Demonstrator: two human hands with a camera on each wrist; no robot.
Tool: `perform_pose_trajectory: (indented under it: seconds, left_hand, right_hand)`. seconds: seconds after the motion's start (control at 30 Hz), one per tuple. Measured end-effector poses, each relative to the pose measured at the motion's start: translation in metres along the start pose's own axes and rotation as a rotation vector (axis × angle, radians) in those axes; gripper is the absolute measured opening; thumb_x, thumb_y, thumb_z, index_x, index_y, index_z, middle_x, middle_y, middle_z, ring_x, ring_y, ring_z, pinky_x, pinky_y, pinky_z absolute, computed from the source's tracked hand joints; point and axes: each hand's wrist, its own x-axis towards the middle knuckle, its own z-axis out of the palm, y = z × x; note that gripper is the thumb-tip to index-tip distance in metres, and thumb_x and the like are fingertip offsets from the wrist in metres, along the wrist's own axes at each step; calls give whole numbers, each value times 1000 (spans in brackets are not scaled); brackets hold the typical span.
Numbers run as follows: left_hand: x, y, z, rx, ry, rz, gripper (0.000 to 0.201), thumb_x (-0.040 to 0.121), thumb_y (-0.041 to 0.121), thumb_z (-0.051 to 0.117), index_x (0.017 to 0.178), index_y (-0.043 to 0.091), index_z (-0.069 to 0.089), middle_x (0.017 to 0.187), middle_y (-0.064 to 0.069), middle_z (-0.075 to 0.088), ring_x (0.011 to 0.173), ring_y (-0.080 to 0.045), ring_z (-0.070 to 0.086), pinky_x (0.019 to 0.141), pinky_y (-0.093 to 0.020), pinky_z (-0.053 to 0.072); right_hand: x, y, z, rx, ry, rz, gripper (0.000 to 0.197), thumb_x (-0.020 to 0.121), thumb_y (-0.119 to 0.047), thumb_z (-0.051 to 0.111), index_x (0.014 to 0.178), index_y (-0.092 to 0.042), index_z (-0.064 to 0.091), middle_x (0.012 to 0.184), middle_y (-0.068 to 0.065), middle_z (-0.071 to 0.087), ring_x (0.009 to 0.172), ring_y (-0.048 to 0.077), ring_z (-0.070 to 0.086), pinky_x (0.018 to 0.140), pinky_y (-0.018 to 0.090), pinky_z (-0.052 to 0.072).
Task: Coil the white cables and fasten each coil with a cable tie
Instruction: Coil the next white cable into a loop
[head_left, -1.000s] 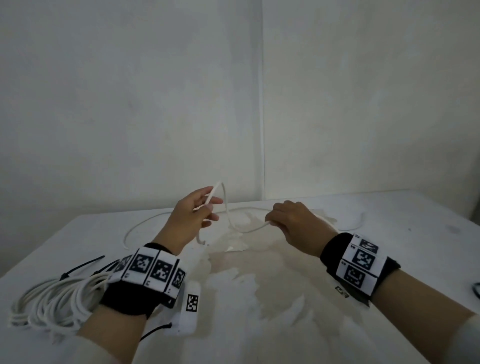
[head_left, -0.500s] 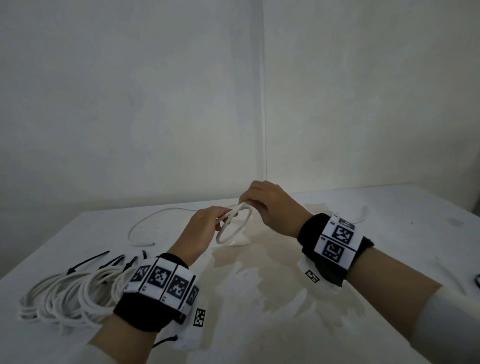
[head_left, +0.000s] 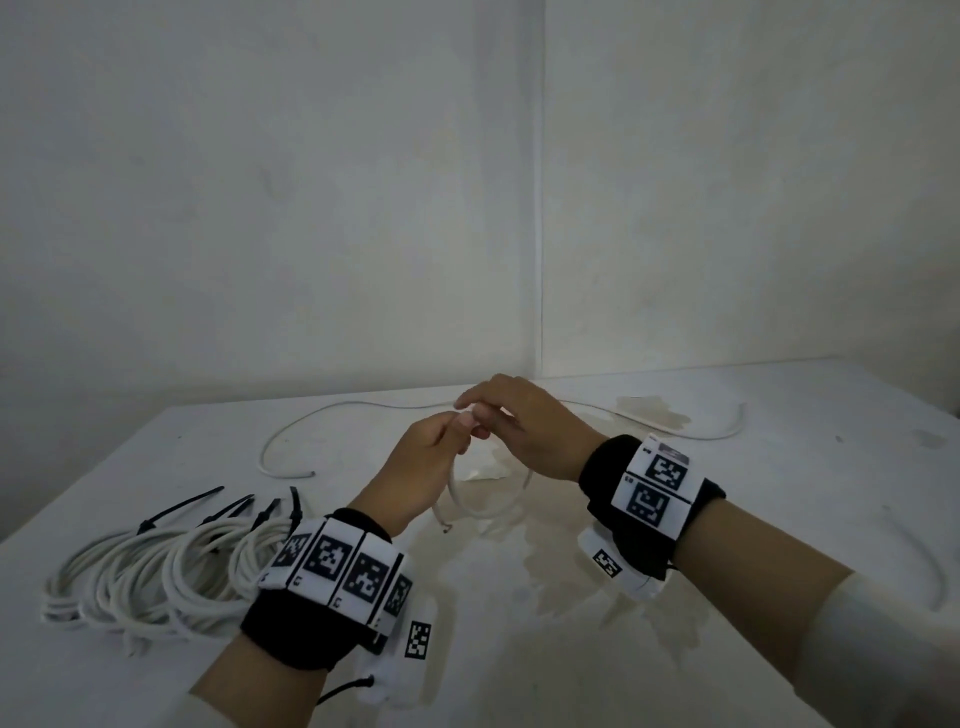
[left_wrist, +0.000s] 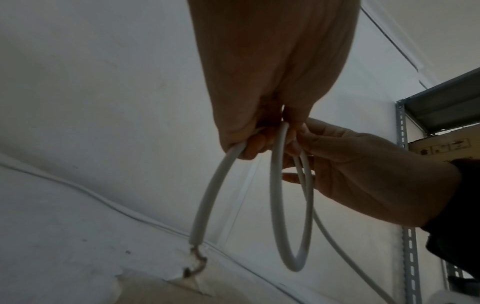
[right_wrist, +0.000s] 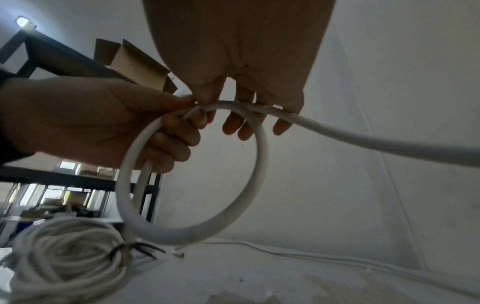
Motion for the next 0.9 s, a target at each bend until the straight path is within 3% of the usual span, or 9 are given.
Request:
perform_pose_trajectory:
  seconds: [0.13, 0.27, 0.47, 0.63, 0.7, 0.77, 0.9]
  left_hand:
    - [-2, -4, -2, -58, 9, -17, 33, 99, 30, 38, 88, 17, 66, 69, 6, 44, 63, -7, 41, 65, -20, 34]
    - [-6, -5, -8, -100, -1, -47, 34, 99, 27, 37, 91, 15, 67, 69, 5, 45, 65, -7, 43, 63, -17, 36]
    - [-8, -4, -13, -67, 0, -32, 33, 100, 27, 35, 87, 17, 63, 68, 4, 43, 61, -7, 42, 53, -6, 35]
    - [-9, 5, -13, -71, -36, -18, 33, 100, 27, 35, 82, 20, 62, 66, 4, 42, 62, -9, 40, 63, -16, 36]
    - [-8, 6, -12, -71, -35, -13, 33, 100, 27, 35, 83, 20, 63, 66, 4, 43, 62, -9, 41, 66, -19, 36]
    - [-8, 5, -12, -36, -20, 3, 31, 99, 27, 37, 83, 21, 63, 64, 5, 43, 61, -7, 42, 62, -14, 37]
    - [-10, 1, -13, -5, 36, 22, 26, 95, 30, 48, 79, 19, 66, 58, 8, 44, 51, 2, 42, 52, -5, 33]
  right_hand:
    - [4, -4, 1, 45, 0, 12, 20, 96, -12, 44, 93, -1, 61, 84, 9, 55, 79, 19, 47, 73, 23, 35]
    - [7, -6, -1, 112, 18, 66, 17, 95, -10, 46, 85, -7, 59, 78, 2, 52, 72, 16, 44, 65, 12, 33]
    - [5, -2, -6, 192, 83, 171, 21, 95, -12, 45, 77, -19, 52, 71, -5, 53, 70, 14, 48, 67, 19, 38]
    - [-2, -6, -9, 150, -64, 151, 24, 97, -24, 43, 76, -24, 53, 71, -12, 54, 62, -2, 47, 61, 13, 35]
    - [-3, -8, -12, 176, -53, 160, 30, 97, -20, 43, 69, -25, 51, 62, -8, 51, 56, 3, 44, 58, 18, 35]
    - [-4, -9, -13, 194, -37, 164, 32, 96, -16, 45, 66, -24, 51, 58, -7, 50, 56, 10, 43, 58, 23, 35]
    - [-8, -8, -14, 246, -13, 182, 24, 95, -11, 46, 75, -16, 58, 65, -8, 59, 62, 6, 50, 63, 17, 40]
